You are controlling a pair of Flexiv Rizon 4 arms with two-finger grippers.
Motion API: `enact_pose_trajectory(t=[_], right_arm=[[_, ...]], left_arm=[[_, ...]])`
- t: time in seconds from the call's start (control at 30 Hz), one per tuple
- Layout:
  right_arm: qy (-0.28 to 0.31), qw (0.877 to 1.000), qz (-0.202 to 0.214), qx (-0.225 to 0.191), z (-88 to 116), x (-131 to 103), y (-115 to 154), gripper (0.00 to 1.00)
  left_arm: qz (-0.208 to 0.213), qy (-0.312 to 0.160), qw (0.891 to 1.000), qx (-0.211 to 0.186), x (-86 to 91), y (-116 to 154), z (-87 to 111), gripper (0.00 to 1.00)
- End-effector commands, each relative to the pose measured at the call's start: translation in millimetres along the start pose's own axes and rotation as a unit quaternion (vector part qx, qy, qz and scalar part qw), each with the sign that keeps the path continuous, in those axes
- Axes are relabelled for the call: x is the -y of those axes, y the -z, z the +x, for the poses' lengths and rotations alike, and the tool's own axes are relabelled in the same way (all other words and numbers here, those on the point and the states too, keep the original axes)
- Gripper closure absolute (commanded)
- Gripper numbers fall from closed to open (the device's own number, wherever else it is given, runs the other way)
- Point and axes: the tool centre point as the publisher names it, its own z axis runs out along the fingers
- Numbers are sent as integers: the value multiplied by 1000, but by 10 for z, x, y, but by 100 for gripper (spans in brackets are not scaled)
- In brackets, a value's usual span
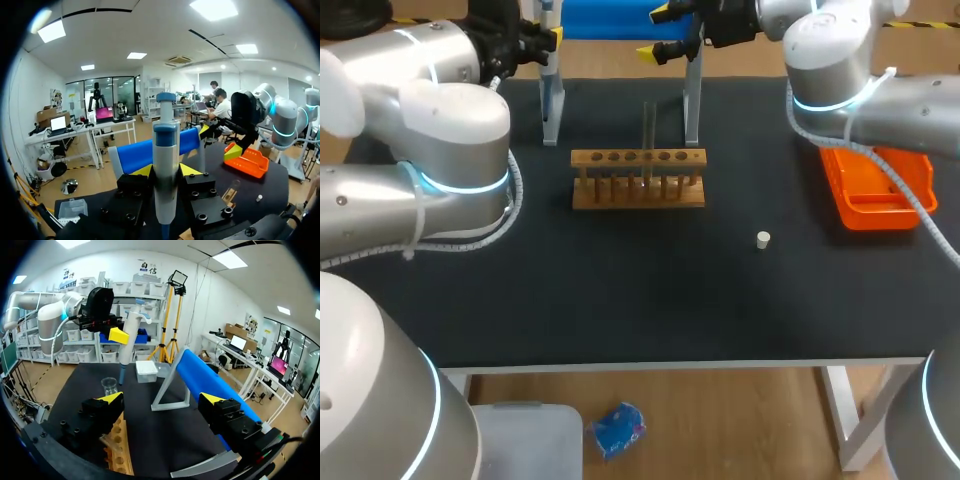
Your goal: Invert the test tube, pick up the pipette, mount the tip to pipette, aspirate from beaker and dispense into the tube, eject the tip, return the pipette, and cap with the stopper.
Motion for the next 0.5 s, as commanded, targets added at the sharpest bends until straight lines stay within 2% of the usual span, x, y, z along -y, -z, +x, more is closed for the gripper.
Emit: enact_pose_trajectory(t=[0.03,0.27,0.5], right_arm=[[0,1000,1,-2,-10,-1,5,0],[0,1000,1,-2,-10,-1,5,0],[0,1000,1,-2,-10,-1,5,0]], left_arm=[[3,0,1000,0,-11,-12,-2,100],[3,0,1000,0,-11,-12,-2,100],[-21,22,998,53,12,-268,-156,100]])
